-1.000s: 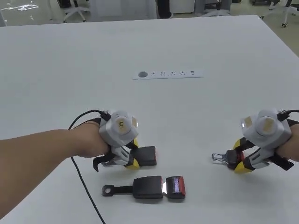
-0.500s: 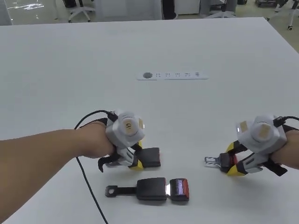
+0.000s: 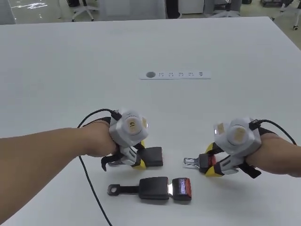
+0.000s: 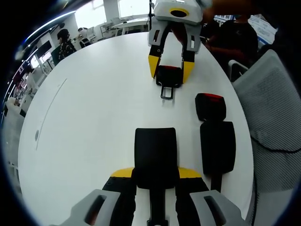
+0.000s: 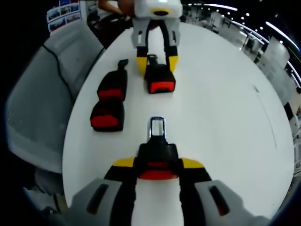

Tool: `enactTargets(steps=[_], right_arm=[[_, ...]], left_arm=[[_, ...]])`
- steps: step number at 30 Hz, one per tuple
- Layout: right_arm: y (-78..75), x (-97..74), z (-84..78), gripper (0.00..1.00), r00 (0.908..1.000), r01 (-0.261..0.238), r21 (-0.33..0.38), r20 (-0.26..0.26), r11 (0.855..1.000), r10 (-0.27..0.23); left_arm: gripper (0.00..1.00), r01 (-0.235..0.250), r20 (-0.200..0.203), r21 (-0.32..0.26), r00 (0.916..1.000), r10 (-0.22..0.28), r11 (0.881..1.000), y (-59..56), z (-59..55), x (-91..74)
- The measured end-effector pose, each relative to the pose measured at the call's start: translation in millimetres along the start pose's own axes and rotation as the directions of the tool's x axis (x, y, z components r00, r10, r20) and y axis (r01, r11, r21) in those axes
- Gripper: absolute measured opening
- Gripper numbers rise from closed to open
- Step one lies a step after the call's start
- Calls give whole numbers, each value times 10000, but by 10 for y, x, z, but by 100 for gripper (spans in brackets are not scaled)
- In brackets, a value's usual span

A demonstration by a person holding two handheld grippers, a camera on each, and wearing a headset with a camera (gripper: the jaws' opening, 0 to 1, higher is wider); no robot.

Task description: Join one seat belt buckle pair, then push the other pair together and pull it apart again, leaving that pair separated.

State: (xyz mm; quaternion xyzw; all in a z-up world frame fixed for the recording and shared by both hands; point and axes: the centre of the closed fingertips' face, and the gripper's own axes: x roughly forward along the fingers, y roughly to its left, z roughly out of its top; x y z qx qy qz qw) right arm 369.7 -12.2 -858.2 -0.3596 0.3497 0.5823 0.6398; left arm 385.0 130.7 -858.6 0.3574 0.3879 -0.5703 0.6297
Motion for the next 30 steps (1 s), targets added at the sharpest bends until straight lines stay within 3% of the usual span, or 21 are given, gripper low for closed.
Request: enactTargets(steps=[5,18,30], right_arm=[[1,96,158,35,9999,71,39,140,10000,-71],[-91,218,360,35,9997,250,186,-21,9995,-249],[-105,282,489,35,9992,193,-534,-348,9984,-212]], left_arm=[[32,2,-10,2,10000,-2,10000,-5,0,2],[32,9,-28,87,10000,-8,10000,-9,-7,3],[32,66,-142,212,9999,-63,9998,-14,-2,2]])
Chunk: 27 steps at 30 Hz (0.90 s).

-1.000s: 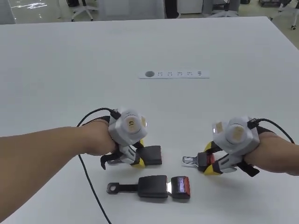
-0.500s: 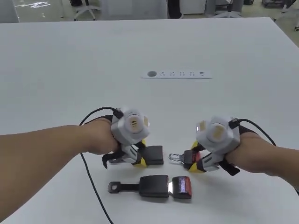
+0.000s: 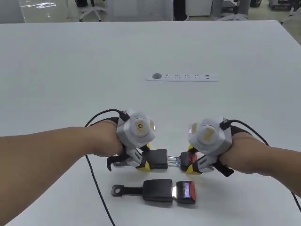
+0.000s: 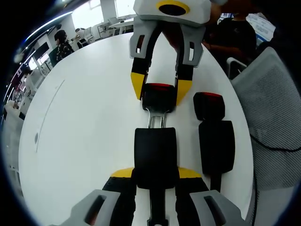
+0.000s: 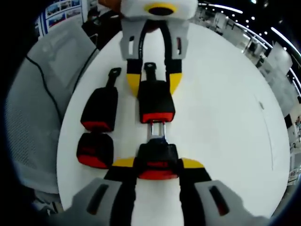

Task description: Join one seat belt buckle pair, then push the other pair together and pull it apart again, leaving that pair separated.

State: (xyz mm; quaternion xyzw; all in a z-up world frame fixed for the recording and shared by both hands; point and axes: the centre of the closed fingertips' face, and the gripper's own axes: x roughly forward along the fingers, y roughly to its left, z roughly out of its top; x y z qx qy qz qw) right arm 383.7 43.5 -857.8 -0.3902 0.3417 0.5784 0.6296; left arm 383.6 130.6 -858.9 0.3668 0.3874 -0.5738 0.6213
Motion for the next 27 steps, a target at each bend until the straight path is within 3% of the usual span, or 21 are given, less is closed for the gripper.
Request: enactTargets(steps=[12,17,24,27], right_arm=[[1,58,67,33,9991,-230,562,357,9982,210],[5,65,97,32,9992,-287,53,279,9996,285],[8,139,240,32,9990,-374,-173,257,9992,378],[1,134,228,31,9989,-386,-109,268,9992,389]], left_arm=[[32,152,-74,262,9999,-150,9995,17,1,18],[32,229,150,376,9996,-234,9990,3,5,14],[31,315,-16,543,9995,-315,9980,1,12,26],[31,308,7,520,9995,-309,9982,5,6,28]])
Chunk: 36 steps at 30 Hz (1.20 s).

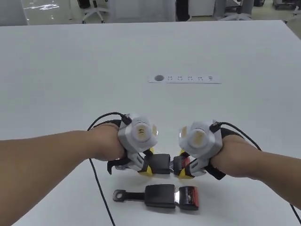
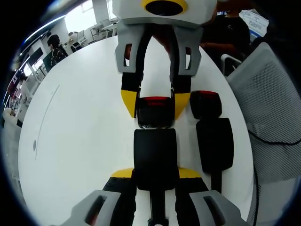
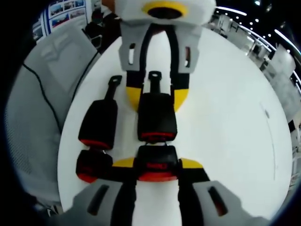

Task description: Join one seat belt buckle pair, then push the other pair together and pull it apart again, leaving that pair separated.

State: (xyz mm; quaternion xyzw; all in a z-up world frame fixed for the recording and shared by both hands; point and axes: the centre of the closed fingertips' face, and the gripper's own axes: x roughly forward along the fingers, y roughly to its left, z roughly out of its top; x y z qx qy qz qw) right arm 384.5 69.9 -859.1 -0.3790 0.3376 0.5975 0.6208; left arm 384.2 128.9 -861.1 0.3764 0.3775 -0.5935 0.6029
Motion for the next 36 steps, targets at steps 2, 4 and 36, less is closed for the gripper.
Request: enactTargets(steps=[2,4,36], right_arm=[[-4,1,-5,31,9999,57,175,139,9998,-59],[3,4,-12,32,9997,-8,405,256,9992,-2],[31,-45,-76,34,9998,77,631,195,9980,-89]], left_arm=[[31,9,7,-3,10000,-9,10000,5,-3,2],[32,14,-26,-7,10000,-14,10000,12,-6,5],[32,-219,378,-397,9990,234,9990,-22,-30,-36]])
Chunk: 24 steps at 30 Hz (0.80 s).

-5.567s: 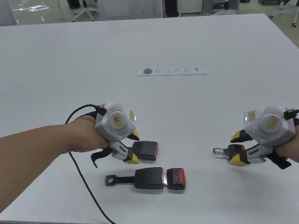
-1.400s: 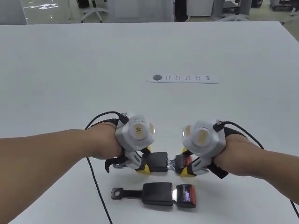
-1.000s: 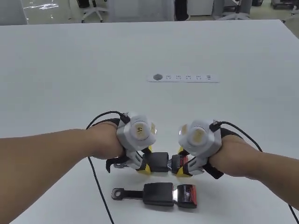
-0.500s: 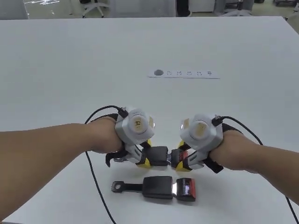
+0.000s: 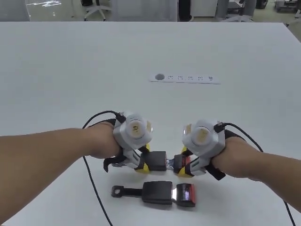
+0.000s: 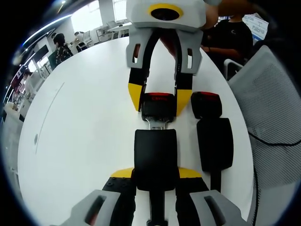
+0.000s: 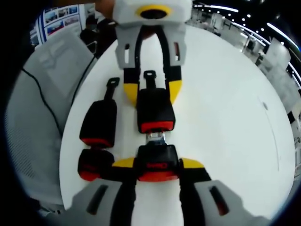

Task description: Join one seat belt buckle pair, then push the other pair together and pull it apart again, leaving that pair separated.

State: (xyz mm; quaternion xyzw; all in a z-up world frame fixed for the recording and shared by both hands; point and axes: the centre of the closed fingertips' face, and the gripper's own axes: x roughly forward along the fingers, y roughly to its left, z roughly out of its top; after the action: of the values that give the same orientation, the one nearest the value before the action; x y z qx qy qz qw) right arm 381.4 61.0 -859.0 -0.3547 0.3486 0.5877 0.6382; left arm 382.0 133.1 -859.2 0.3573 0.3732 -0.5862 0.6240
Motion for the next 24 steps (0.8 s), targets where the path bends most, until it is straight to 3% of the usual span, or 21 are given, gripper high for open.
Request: enactTargets(steps=[11,24], right_arm=[[-7,-34,-60,35,9999,116,66,41,9999,-116],[3,-251,-427,35,9983,389,215,-435,9990,-379]], left_arm=[[32,-12,-104,15,9999,12,10000,-4,9,8],[32,1,-12,-57,10000,-1,10000,3,19,-4]])
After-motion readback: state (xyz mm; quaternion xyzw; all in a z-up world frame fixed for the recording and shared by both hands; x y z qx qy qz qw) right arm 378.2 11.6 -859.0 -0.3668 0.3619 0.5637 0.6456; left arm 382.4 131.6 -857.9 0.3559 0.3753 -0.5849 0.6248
